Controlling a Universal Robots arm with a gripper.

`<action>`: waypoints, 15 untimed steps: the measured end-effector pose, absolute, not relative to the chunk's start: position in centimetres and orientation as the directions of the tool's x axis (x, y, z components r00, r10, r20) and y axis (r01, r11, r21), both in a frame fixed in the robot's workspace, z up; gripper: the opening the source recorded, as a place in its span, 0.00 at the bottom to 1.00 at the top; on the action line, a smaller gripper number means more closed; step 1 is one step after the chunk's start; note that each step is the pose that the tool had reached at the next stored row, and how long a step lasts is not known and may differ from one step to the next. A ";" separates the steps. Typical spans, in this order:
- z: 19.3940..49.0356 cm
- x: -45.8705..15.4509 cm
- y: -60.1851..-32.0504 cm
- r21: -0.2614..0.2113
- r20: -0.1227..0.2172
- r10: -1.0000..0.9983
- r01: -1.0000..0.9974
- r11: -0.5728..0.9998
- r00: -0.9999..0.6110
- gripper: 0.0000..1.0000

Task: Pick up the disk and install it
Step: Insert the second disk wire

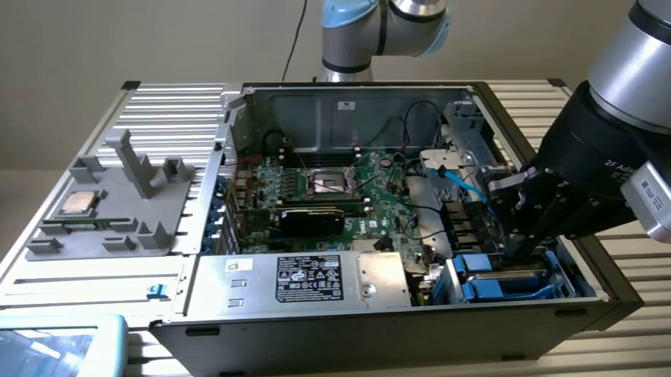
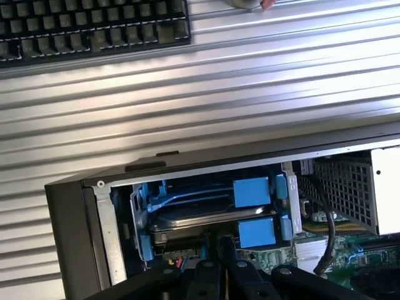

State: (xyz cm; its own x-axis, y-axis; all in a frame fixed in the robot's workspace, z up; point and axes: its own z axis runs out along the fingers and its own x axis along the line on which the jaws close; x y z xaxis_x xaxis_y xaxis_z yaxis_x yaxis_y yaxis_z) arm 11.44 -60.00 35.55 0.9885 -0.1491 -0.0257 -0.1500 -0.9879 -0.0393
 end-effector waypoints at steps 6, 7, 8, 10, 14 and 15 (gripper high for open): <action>35.1 11.6 -60.0 -0.045 -0.026 -0.125 -0.126 -0.991 0.992 0.11; 35.0 11.6 -60.0 -0.048 -0.027 -0.124 -0.125 -0.991 0.992 0.11; 35.0 11.6 -59.9 -0.050 -0.027 -0.122 -0.124 -0.991 0.992 0.11; 34.9 11.7 -59.9 -0.052 -0.027 -0.121 -0.122 -0.991 0.992 0.11; 34.7 12.0 -59.9 -0.053 -0.027 -0.117 -0.119 -0.992 0.993 0.11; 34.6 12.0 -59.9 -0.055 -0.028 -0.116 -0.118 -0.992 0.993 0.11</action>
State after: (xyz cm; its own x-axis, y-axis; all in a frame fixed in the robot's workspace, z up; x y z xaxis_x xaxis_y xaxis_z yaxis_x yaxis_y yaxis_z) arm 11.96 -59.89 34.63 0.9928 -0.1164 -0.0275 -0.1178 -0.9915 -0.0545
